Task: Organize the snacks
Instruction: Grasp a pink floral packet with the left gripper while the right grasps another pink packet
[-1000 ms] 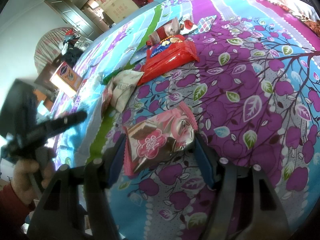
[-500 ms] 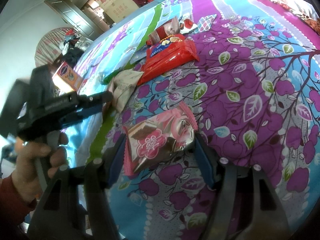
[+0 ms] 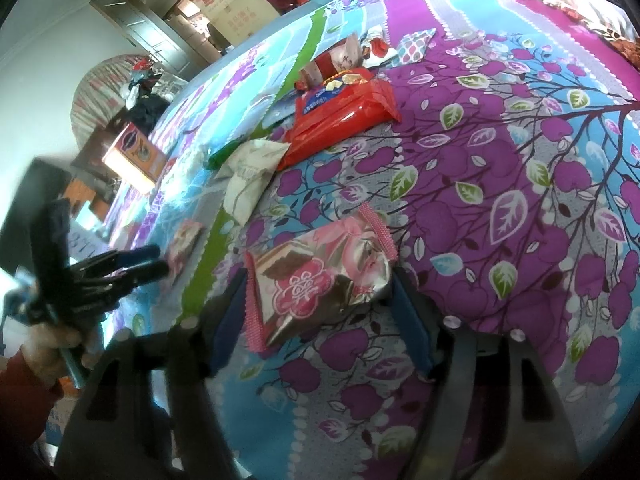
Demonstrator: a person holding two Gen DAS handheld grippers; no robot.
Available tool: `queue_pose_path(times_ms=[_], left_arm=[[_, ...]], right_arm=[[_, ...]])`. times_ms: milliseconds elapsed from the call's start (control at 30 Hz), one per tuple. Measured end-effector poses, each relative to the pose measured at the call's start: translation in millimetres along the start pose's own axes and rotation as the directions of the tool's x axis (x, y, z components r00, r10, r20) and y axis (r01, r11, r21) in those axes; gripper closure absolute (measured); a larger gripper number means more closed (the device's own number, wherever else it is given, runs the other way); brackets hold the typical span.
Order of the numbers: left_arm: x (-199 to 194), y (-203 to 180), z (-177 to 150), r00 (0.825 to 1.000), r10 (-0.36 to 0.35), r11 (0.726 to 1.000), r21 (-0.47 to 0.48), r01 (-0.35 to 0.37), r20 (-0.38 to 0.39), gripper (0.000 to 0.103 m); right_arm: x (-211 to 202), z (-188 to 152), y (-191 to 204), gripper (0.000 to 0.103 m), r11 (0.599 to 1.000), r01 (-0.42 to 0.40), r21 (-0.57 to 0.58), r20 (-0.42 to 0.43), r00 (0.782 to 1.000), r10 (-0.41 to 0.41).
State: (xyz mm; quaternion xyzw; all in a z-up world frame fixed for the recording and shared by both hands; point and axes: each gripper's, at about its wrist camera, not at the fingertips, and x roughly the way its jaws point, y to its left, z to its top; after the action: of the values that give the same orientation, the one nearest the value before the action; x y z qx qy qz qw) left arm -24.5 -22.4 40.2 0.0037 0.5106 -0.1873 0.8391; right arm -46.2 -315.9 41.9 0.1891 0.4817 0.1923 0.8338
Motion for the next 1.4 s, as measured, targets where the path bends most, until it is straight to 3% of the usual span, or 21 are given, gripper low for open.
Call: queue_pose_path(times_ms=[133,267,400,500,600,900,1100,1167,1200,1233,1300,1333,1400], left_arm=[[-1.6,7.0,-2.4,0.998,-0.012,0.997,-0.080,0.017,0.059,0.027],[9.8,1.5,-4.5,0.999,0.017,0.998,-0.067,-0.015,0.041,0.027],[16.0,-1.6,-6.4,0.999,0.025,0.996,-0.082,-0.022,0.040,0.027],[19.6,-1.7,-7.4,0.999,0.028,0.996,-0.089,-0.024,0.047,0.026],[20.4,-1.4,-8.1,0.998,0.023,0.996,-0.093,-0.018,0.051,0.026],[18.7,-1.5,-11.4,0.998,0.005,0.995,-0.095,0.000,0.058,0.024],[19.8,-4.7,-12.9,0.998,0.018,0.996,-0.087,-0.013,0.063,0.023],[20.5,-6.6,-13.6,0.997,0.046,0.996,-0.073,-0.041,0.060,0.028],[20.7,-7.0,-14.1,0.996,0.062,0.996,-0.069,-0.058,0.059,0.035],[20.8,-7.1,-14.5,0.996,0.073,0.996,-0.063,-0.069,0.059,0.050],[18.7,-6.4,-13.5,0.995,0.075,0.995,-0.062,-0.072,0.058,0.057],[16.9,-5.3,-12.9,0.996,0.067,0.996,-0.068,-0.062,0.058,0.059],[10.1,-5.7,-12.0,0.995,0.062,0.996,-0.063,-0.057,0.075,0.060]], right_arm=[[3.1,-0.3,12.0,0.026,1.000,0.017,-0.021,-0.007,1.000,-0.017],[-5.8,-2.8,35.4,0.025,0.986,0.156,-0.062,0.034,0.987,-0.154],[-22.5,-13.7,44.6,0.025,0.984,0.177,0.019,0.092,0.980,-0.178],[-17.6,-19.9,59.9,0.022,0.987,0.162,0.001,0.070,0.984,-0.162],[1.2,-21.6,70.2,0.007,0.985,0.158,-0.066,0.009,0.987,-0.158],[3.7,-20.7,88.0,0.007,0.992,0.073,-0.101,-0.052,0.996,-0.079],[22.7,-31.2,94.5,0.008,0.956,0.189,-0.226,-0.093,0.972,-0.214],[27.8,-33.4,90.5,0.017,0.951,0.211,-0.228,-0.094,0.967,-0.237],[30.5,-34.4,89.2,0.022,0.953,0.214,-0.215,-0.092,0.967,-0.238],[30.5,-35.5,87.8,0.030,0.957,0.212,-0.198,-0.080,0.970,-0.231],[26.7,-36.5,83.8,0.040,0.960,0.221,-0.174,-0.060,0.970,-0.234],[25.9,-36.5,86.7,0.057,0.960,0.226,-0.166,-0.047,0.970,-0.237],[19.6,-32.7,87.8,0.065,0.962,0.223,-0.158,-0.025,0.973,-0.230]])
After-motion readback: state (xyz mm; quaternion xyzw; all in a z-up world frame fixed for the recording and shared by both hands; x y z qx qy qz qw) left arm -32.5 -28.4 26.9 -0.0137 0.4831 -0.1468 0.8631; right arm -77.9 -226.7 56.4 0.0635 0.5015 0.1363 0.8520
